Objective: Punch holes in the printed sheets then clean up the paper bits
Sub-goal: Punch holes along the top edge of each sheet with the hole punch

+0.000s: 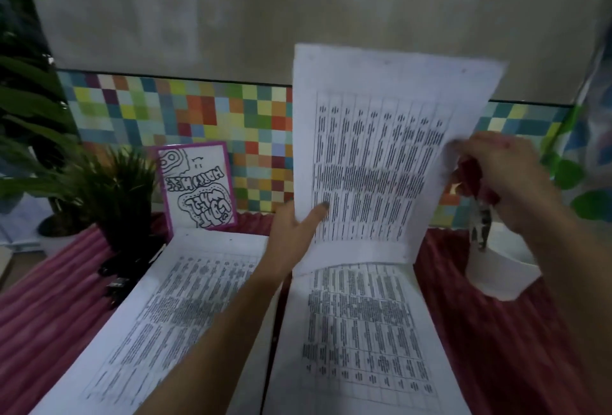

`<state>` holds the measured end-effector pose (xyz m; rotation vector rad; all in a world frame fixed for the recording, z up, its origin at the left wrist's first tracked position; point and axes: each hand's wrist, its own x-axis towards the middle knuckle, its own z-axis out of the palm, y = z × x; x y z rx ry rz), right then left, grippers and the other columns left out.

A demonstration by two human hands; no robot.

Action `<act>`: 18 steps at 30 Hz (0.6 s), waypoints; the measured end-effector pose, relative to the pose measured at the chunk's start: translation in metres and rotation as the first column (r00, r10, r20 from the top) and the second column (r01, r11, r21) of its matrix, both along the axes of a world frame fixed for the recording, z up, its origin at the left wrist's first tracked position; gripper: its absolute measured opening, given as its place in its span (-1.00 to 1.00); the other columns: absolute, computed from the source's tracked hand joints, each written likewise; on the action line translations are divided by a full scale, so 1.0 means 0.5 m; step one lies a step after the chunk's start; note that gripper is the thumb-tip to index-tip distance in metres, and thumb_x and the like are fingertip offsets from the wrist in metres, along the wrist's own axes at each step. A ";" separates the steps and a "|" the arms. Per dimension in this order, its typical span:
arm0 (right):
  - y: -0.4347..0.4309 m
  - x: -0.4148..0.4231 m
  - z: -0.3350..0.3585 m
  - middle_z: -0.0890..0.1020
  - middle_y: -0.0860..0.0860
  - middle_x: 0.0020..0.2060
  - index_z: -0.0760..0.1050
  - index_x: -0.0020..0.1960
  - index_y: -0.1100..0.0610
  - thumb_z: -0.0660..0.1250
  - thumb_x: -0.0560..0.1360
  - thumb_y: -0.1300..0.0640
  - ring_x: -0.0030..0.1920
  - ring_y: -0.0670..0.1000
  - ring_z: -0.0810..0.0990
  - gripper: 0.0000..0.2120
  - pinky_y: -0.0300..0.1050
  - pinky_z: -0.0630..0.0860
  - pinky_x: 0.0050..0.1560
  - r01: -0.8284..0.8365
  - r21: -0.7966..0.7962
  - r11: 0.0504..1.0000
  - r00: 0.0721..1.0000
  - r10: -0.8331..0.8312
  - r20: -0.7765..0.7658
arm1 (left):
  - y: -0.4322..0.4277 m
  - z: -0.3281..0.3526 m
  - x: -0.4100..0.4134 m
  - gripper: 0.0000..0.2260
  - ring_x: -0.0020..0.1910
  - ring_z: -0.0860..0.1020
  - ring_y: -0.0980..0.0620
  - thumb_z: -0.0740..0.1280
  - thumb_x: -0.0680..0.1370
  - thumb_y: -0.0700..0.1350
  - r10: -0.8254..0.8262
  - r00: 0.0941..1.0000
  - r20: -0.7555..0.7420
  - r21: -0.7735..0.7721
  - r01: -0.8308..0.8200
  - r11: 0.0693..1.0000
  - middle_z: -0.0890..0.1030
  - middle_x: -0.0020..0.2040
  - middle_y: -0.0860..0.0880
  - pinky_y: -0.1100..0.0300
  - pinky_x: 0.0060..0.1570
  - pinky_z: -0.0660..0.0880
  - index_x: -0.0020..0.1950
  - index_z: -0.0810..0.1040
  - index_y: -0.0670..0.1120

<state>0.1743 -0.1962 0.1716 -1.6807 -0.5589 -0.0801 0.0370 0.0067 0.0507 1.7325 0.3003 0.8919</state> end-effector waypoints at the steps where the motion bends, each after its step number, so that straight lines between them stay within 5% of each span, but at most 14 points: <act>1: 0.007 -0.005 0.021 0.54 0.16 -0.40 0.56 -0.19 0.24 0.39 0.44 0.18 -0.51 0.03 0.51 -0.88 -0.23 0.42 -0.49 0.017 -0.003 1.000 0.999 -0.017 0.028 | 0.007 0.024 -0.011 -0.93 -0.17 0.63 0.24 0.35 0.59 -0.09 0.003 1.000 0.003 0.006 -0.003 1.000 0.69 -0.15 0.10 0.36 -0.17 0.53 -0.05 0.63 0.03; 4: 0.041 -0.022 0.076 0.61 0.05 -0.41 0.58 -0.30 0.16 0.43 0.38 0.13 -0.47 0.03 0.51 -0.87 -0.11 0.47 -0.37 0.027 -0.031 0.999 0.994 -0.023 0.111 | 0.043 0.095 -0.068 -0.88 -0.16 0.63 0.34 0.37 0.58 -0.10 0.045 0.999 -0.008 0.016 -0.045 0.999 0.68 -0.20 0.28 0.46 -0.19 0.54 -0.07 0.58 0.14; 7: 0.106 -0.043 0.088 0.63 0.16 -0.24 0.59 -0.17 0.22 0.41 0.42 0.12 -0.42 0.08 0.50 -0.85 -0.09 0.46 -0.33 -0.007 -0.177 0.984 0.988 0.034 0.151 | 0.095 0.132 -0.161 -0.84 -0.04 0.68 0.13 0.39 0.56 -0.12 0.068 0.990 -0.124 0.008 -0.068 0.998 0.71 -0.02 0.13 0.14 -0.02 0.61 0.10 0.61 0.09; 9: 0.160 -0.068 0.070 0.61 0.16 -0.24 0.57 -0.07 0.31 0.38 0.46 0.14 -0.43 0.08 0.48 -0.79 -0.11 0.45 -0.33 -0.086 -0.340 0.936 0.988 0.123 0.090 | 0.120 0.138 -0.234 -0.83 -0.08 0.70 0.07 0.39 0.56 -0.11 0.067 0.955 -0.288 -0.070 -0.090 0.993 0.72 0.00 0.03 0.13 -0.13 0.62 0.14 0.60 0.03; 13: 0.265 -0.128 -0.017 0.54 0.16 -0.18 0.54 0.00 0.31 0.27 0.54 0.17 -0.28 0.07 0.43 -0.80 -0.20 0.35 -0.31 -0.255 -0.735 0.628 0.945 0.321 -0.053 | 0.146 0.082 -0.359 -0.85 -0.27 0.66 0.13 0.39 0.54 -0.22 0.143 0.829 -0.541 -0.112 -0.240 0.964 0.68 -0.07 -0.04 0.27 -0.39 0.52 0.06 0.56 -0.02; 15: 0.305 -0.156 -0.075 0.46 0.15 -0.22 0.47 -0.10 0.27 0.24 0.54 0.21 -0.32 0.05 0.38 -0.87 -0.17 0.31 -0.32 -0.387 -0.778 0.495 0.898 0.393 -0.197 | 0.168 0.031 -0.402 -0.75 -0.20 0.60 0.06 0.40 0.51 -0.29 0.198 0.760 -0.619 -0.097 -0.324 0.941 0.63 -0.04 -0.05 0.19 -0.34 0.44 0.17 0.53 -0.10; 18: 0.341 -0.175 -0.154 0.53 0.14 -0.32 0.48 -0.18 0.26 0.29 0.50 0.21 -0.43 0.07 0.46 -0.87 -0.13 0.42 -0.36 -0.499 -0.759 0.418 0.862 0.330 -0.385 | 0.192 -0.034 -0.457 -0.66 -0.14 0.58 -0.01 0.40 0.47 -0.39 0.203 0.700 -0.685 -0.107 -0.371 0.922 0.61 -0.05 -0.08 0.13 -0.25 0.45 0.21 0.48 -0.18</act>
